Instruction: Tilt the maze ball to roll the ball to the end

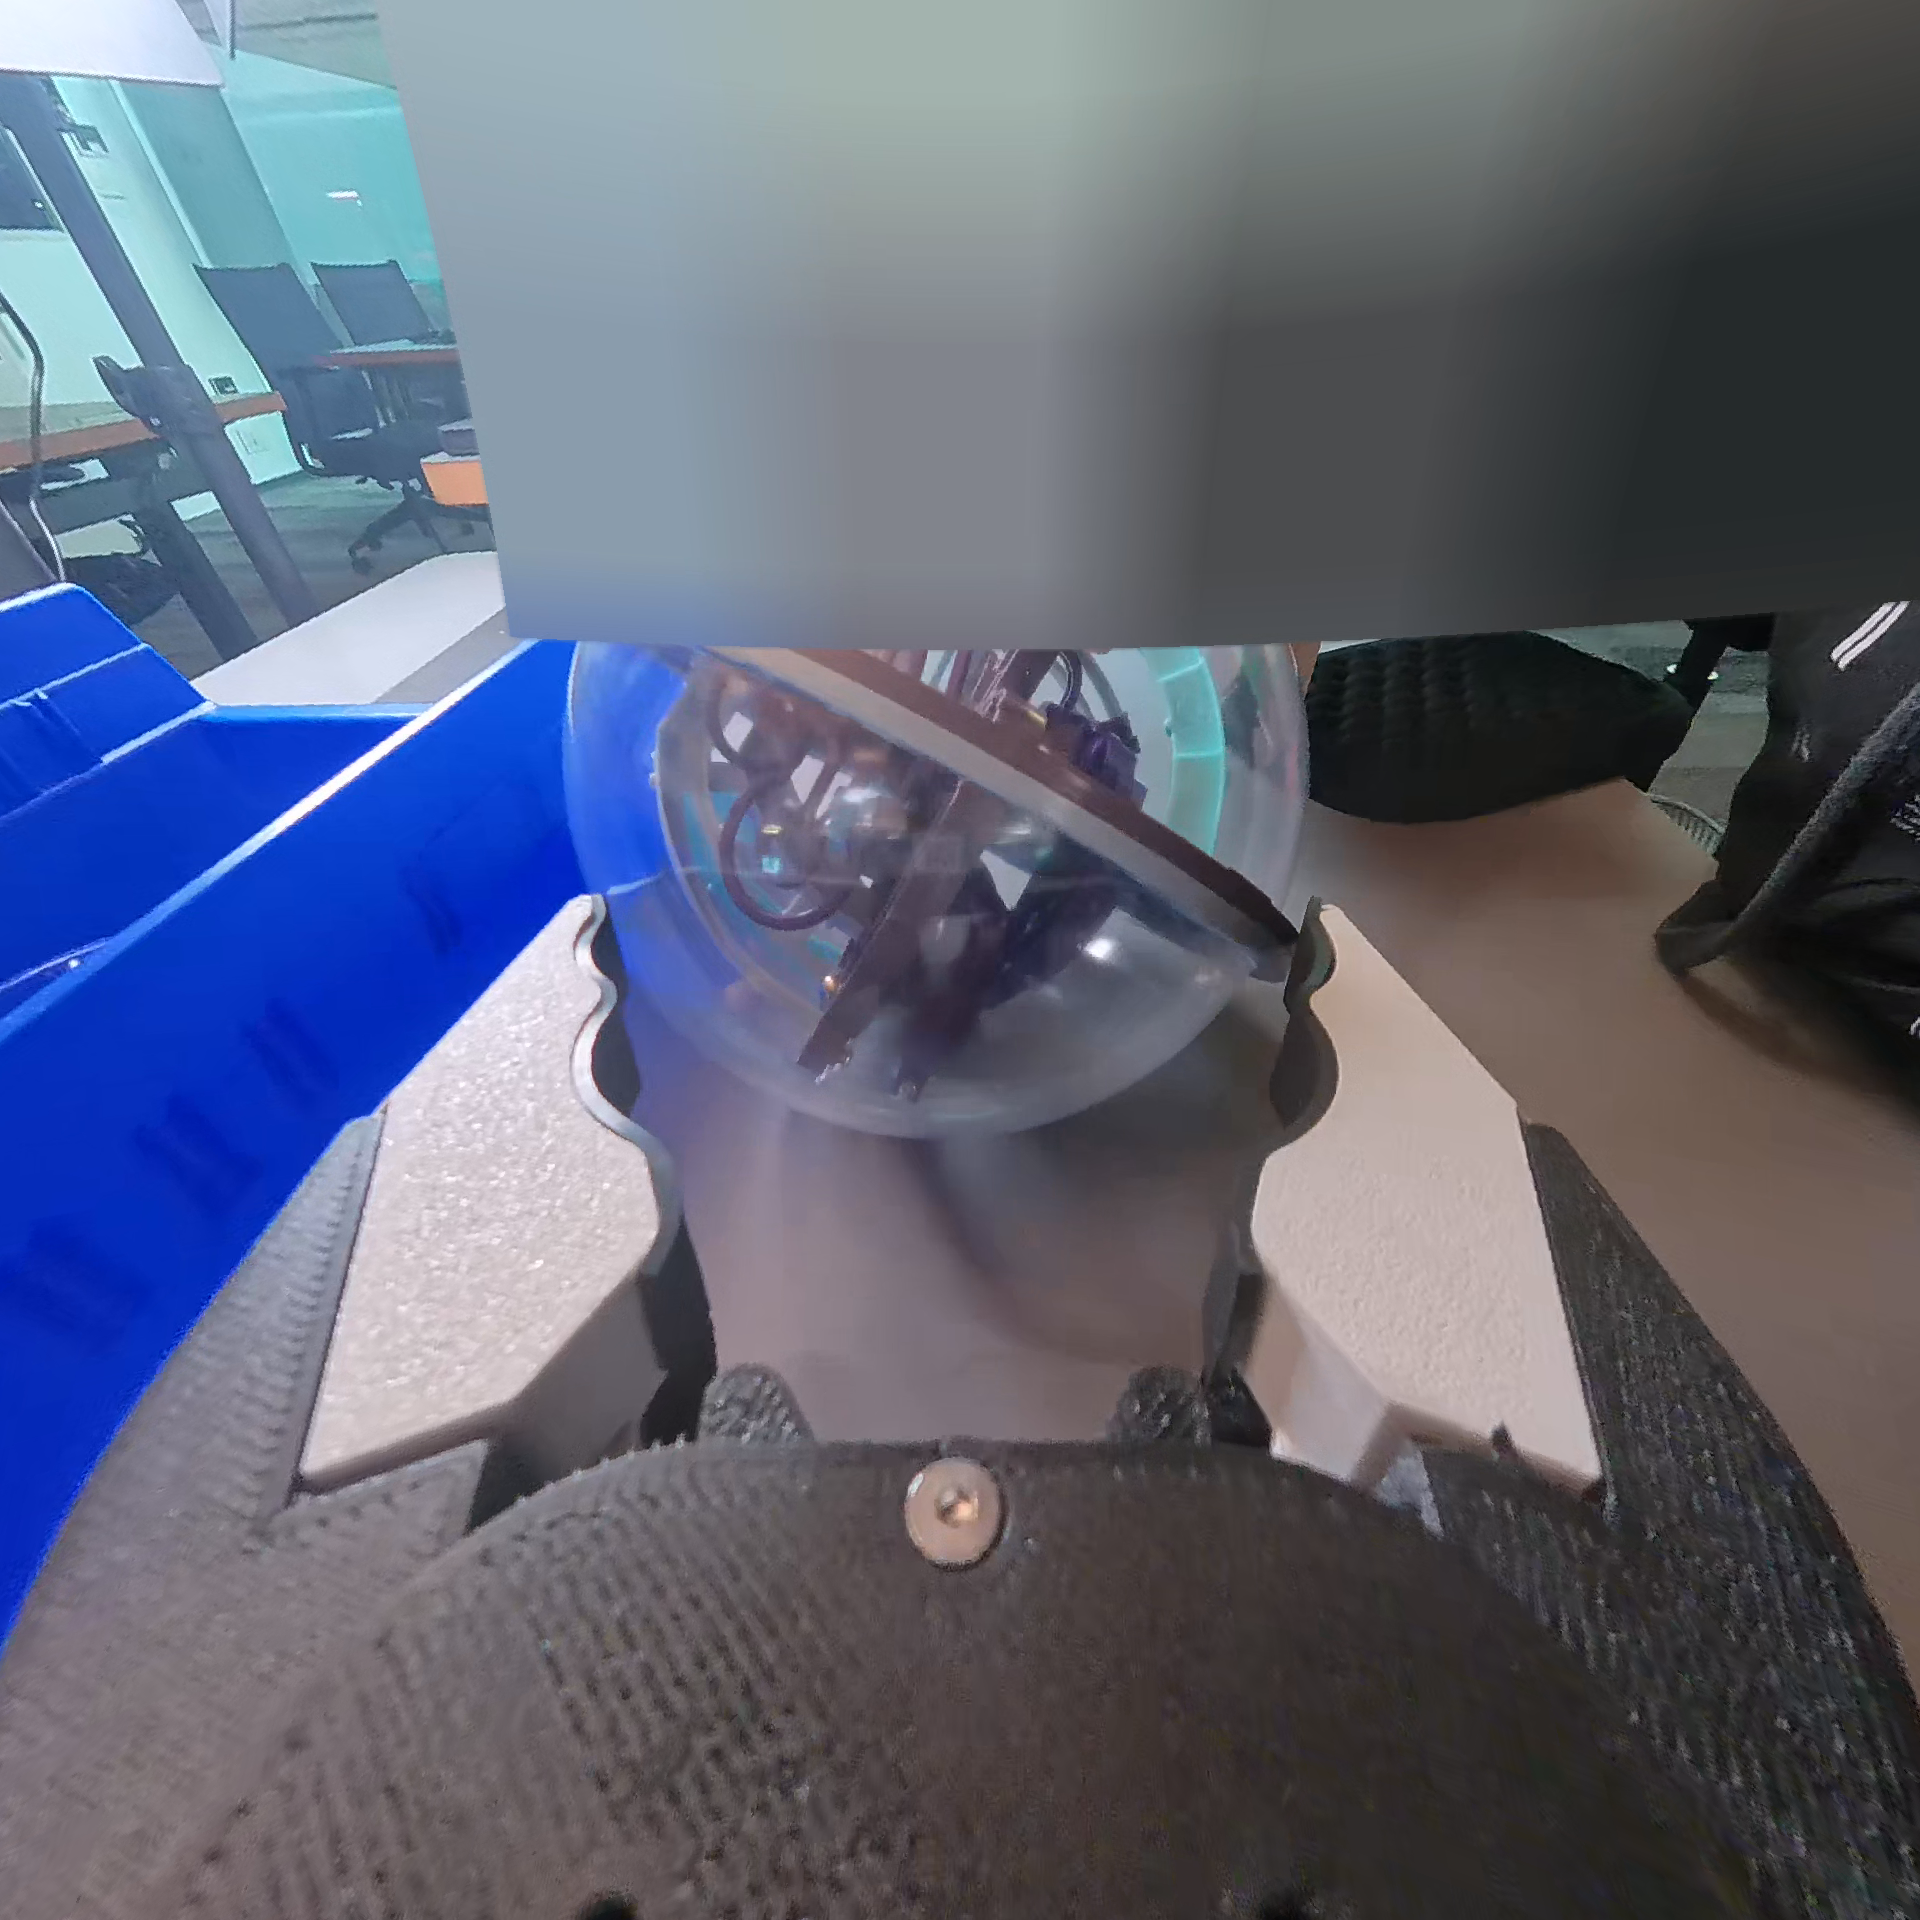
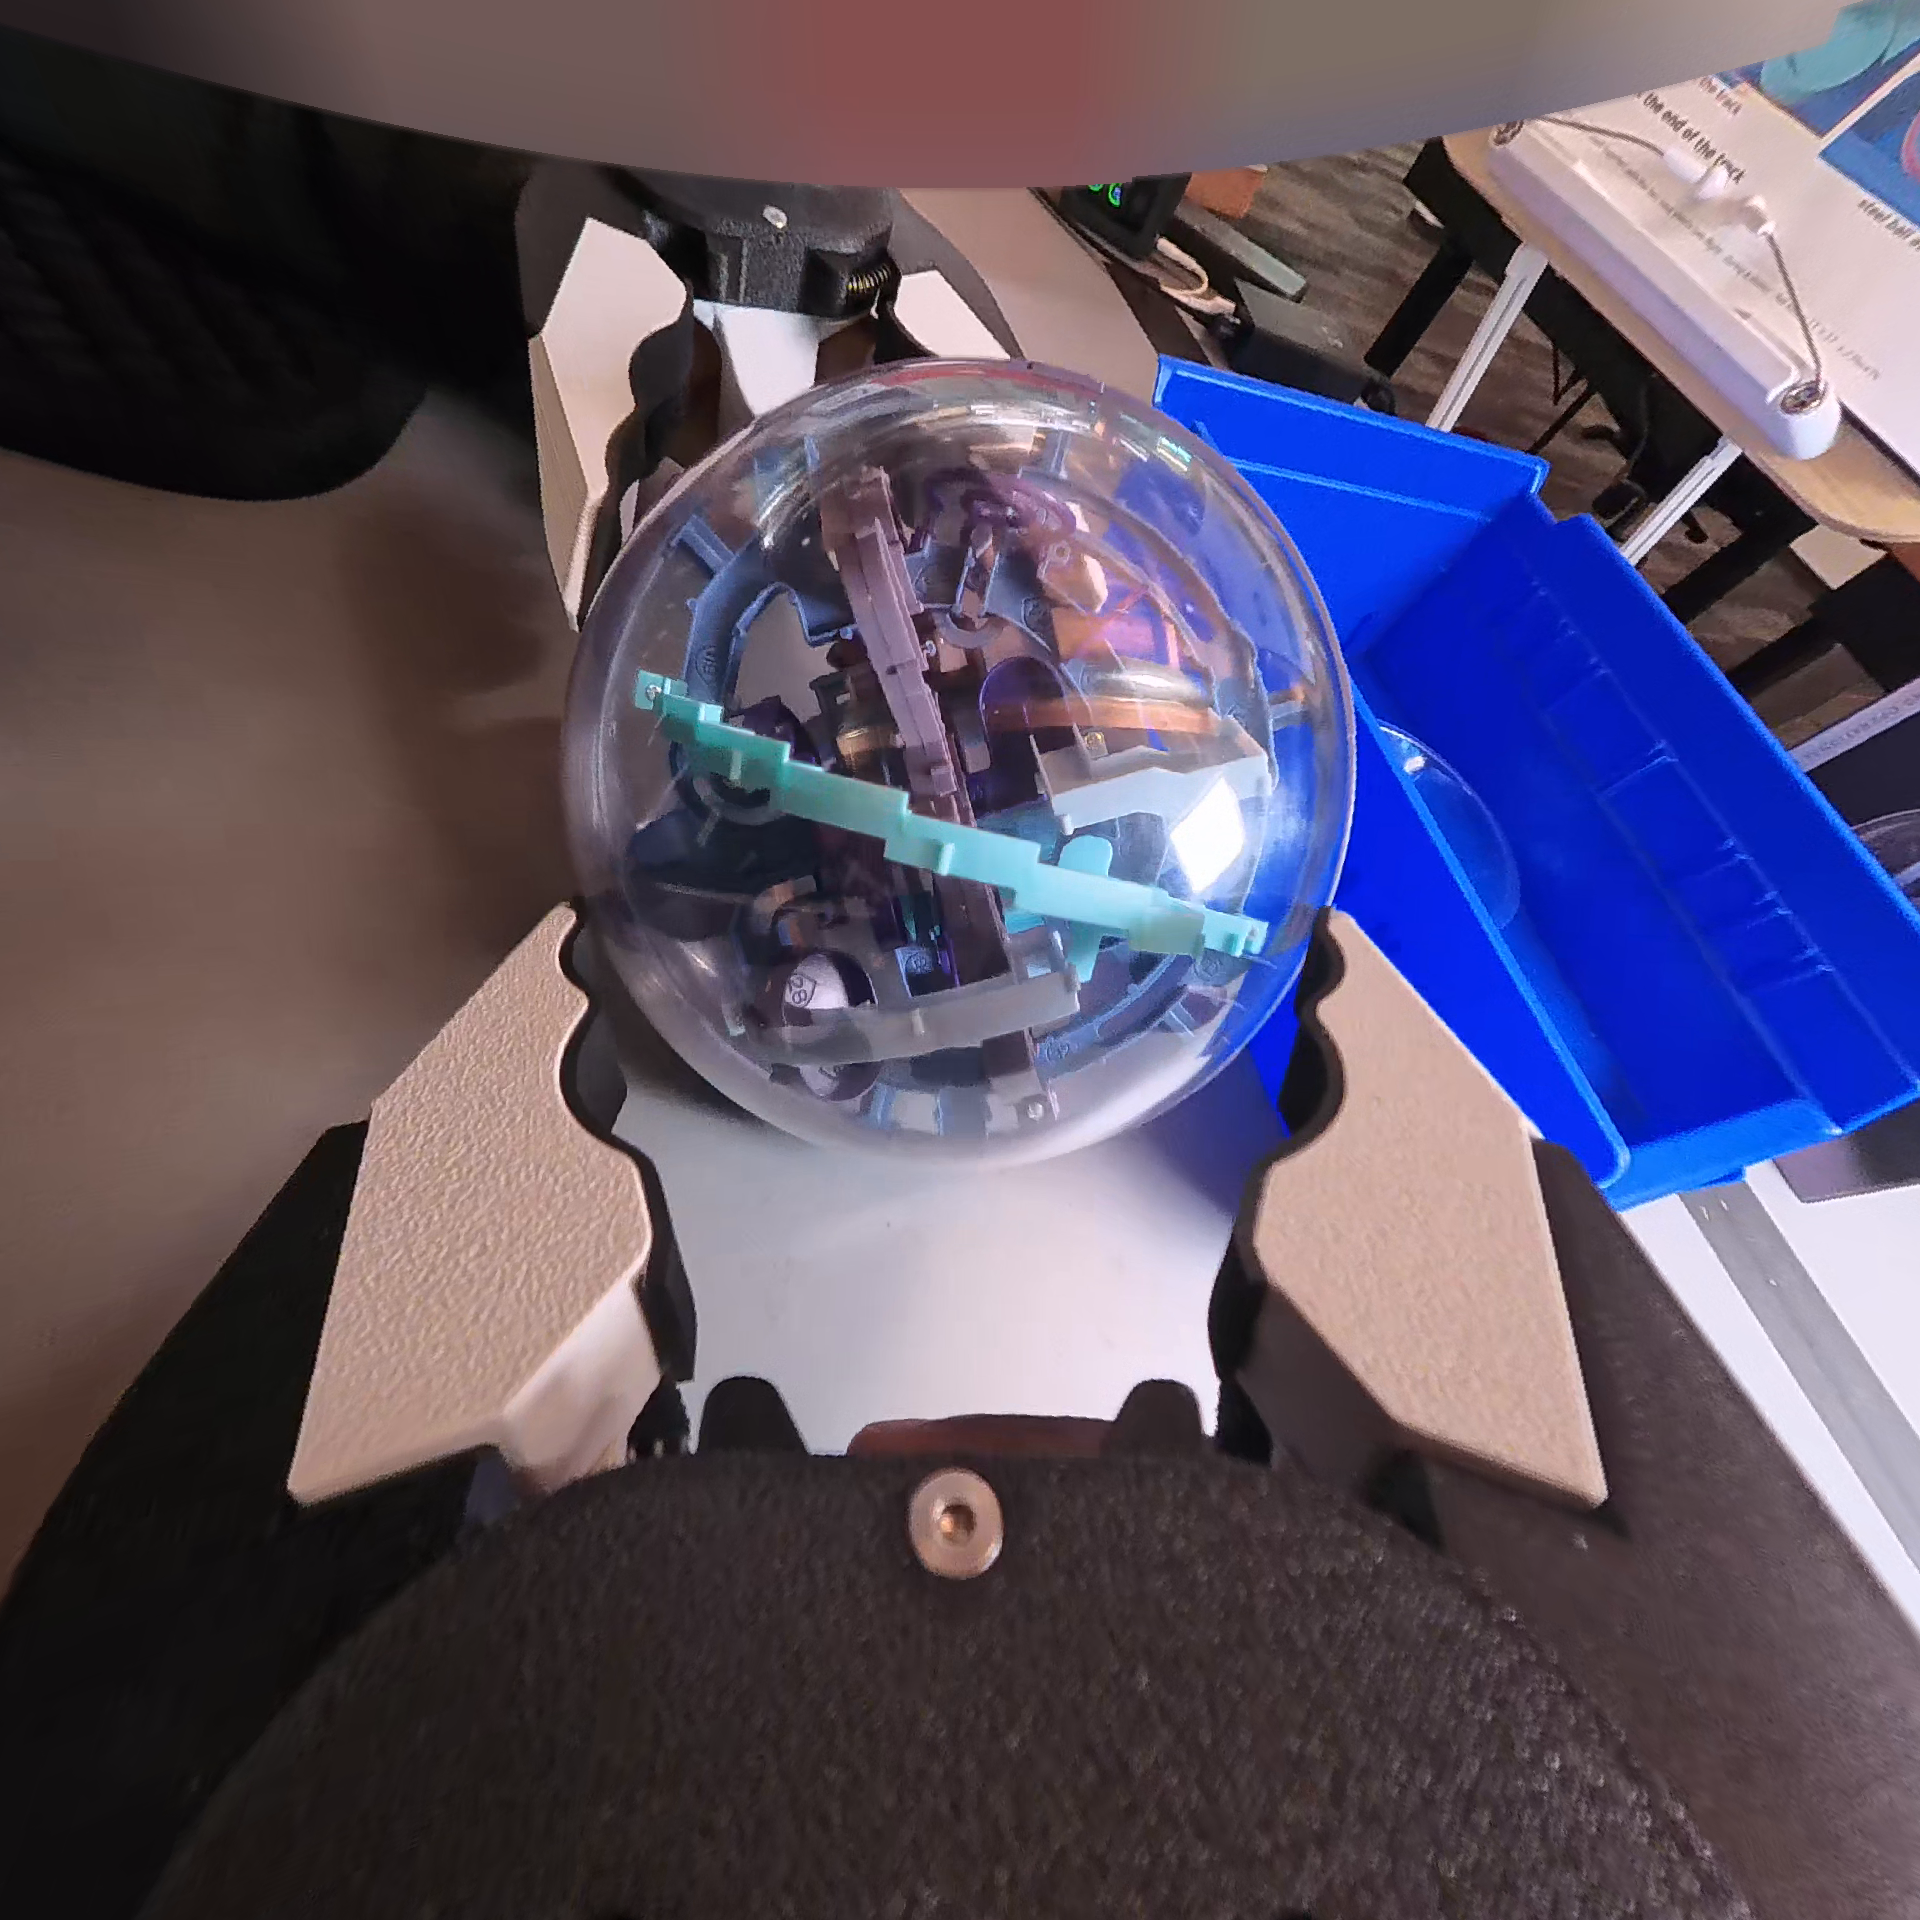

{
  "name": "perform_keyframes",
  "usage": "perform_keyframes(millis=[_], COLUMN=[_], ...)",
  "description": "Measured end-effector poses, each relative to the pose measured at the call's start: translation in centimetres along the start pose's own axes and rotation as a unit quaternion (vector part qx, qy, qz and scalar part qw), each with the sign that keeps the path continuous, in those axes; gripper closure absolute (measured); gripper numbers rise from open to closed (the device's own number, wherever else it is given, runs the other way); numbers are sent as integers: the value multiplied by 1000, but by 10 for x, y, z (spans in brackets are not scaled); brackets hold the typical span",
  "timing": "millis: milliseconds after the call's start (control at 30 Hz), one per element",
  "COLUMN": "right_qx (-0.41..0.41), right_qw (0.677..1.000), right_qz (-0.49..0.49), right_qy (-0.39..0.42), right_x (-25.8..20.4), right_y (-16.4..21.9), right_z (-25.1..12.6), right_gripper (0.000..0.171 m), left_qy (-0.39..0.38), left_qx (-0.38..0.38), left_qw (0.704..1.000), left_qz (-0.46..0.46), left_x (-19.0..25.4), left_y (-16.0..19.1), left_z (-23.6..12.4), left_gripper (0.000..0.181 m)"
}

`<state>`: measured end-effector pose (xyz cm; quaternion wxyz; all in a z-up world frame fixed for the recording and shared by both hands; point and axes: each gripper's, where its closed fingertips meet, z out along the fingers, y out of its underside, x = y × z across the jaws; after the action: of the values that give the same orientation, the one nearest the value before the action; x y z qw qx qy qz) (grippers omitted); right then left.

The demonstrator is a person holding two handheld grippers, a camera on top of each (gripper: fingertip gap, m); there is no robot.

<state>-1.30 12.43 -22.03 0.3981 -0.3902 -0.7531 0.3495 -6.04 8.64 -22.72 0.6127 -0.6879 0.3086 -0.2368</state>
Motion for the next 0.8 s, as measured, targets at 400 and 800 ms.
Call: perform_keyframes(millis=[400,800], right_qx=[30,62], right_qw=[1000,997], right_qz=[-1,-25], right_qy=[8,32], right_x=[-2,-9], right_y=[-16,-31], right_z=[5,9], right_gripper=[42,45], left_qy=[12,8], left_qx=[-51,-80], left_qw=[999,996], left_qz=[-14,28], left_x=[-1,0], left_y=[14,15], left_z=[-7,-16], left_gripper=[59,58])
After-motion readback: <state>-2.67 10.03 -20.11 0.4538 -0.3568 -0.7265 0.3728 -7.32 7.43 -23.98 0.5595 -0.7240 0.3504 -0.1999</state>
